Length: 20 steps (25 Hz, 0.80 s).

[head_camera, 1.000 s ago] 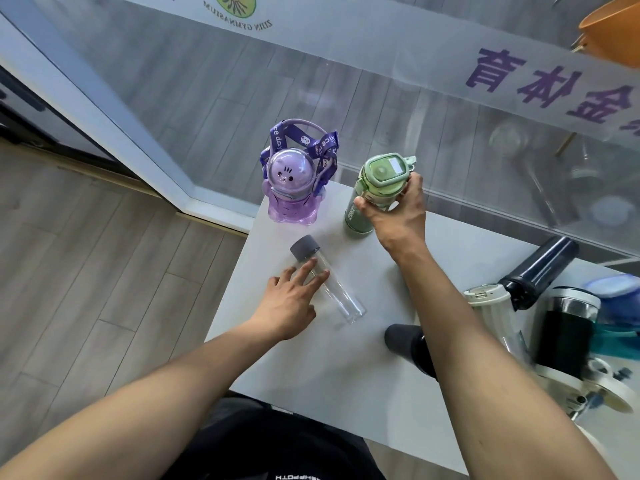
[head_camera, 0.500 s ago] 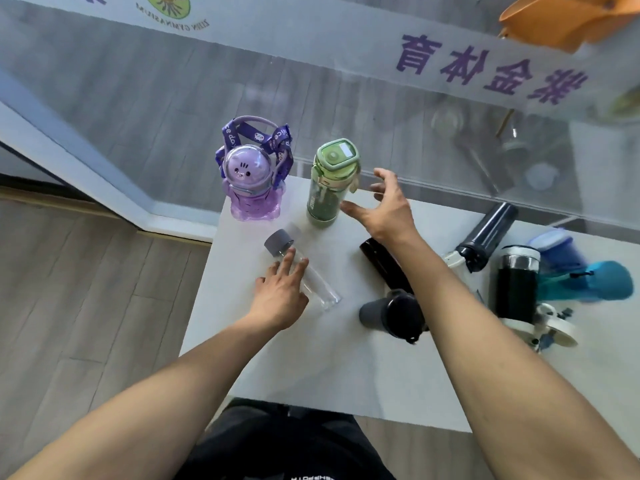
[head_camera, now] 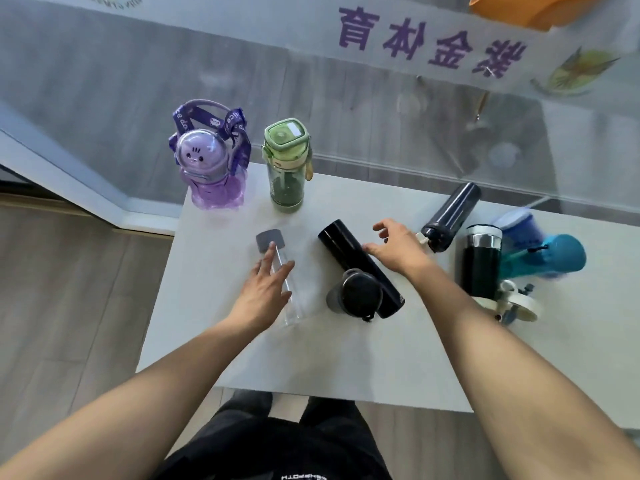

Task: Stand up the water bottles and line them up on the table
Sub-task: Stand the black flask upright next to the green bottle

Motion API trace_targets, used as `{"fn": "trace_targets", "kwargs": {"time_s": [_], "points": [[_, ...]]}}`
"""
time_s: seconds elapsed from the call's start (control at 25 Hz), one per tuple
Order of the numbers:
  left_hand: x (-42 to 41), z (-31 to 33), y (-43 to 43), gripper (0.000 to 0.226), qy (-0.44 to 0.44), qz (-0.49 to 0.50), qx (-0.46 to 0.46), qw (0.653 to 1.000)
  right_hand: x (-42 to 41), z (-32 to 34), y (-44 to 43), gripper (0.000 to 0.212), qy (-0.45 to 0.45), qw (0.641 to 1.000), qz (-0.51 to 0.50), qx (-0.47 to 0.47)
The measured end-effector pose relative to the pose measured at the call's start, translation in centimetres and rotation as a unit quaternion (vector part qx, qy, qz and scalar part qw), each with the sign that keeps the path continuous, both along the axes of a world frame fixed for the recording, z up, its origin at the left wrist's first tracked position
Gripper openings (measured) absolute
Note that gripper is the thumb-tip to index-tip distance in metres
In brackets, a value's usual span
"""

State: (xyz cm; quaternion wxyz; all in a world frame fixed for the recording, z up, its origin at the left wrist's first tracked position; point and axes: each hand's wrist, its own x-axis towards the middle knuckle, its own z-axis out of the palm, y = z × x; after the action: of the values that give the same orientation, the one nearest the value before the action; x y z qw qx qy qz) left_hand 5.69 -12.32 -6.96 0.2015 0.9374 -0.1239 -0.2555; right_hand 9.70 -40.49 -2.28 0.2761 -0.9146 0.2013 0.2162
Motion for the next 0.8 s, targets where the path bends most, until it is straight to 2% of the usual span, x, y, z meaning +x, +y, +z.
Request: {"fn": "trace_targets", "kwargs": {"time_s": [0.12, 0.28, 0.36, 0.52, 0.68, 0.8], "points": [[-0.6, 0.2, -1.1, 0.068, 0.03, 0.081, -0.009, 0.996, 0.9, -2.5, 0.5, 0.064, 0.027, 0.997, 0.068, 0.007], [-0.7, -0.4, -2.7, 0.069, 0.029, 0.106, 0.003, 0.994, 1.6, -4.6, 0.9, 0.077, 0.054, 0.99, 0.126, 0.02], [-0.7, -0.7, -3.2, 0.067, 0.036, 0.109, 0.012, 0.993, 1.7, -5.2, 1.3, 0.074, 0.066, 0.987, 0.14, 0.037], [-0.5, -1.2, -3.9, 0.067, 0.019, 0.108, 0.016, 0.994, 2.1, -5.5, 1.9, 0.054, 0.085, 0.984, 0.146, 0.064], [-0.6, -1.5, -4.0, 0.066, 0.015, 0.11, 0.015, 0.994, 3.3, -4.3, 0.7, 0.048, -0.001, 0.993, 0.051, 0.104], [-0.6, -1.5, -4.2, 0.064, 0.013, 0.114, 0.012, 0.993, 5.6, -2.4, -0.2, 0.064, -0.098, 0.982, -0.015, 0.158]]}}
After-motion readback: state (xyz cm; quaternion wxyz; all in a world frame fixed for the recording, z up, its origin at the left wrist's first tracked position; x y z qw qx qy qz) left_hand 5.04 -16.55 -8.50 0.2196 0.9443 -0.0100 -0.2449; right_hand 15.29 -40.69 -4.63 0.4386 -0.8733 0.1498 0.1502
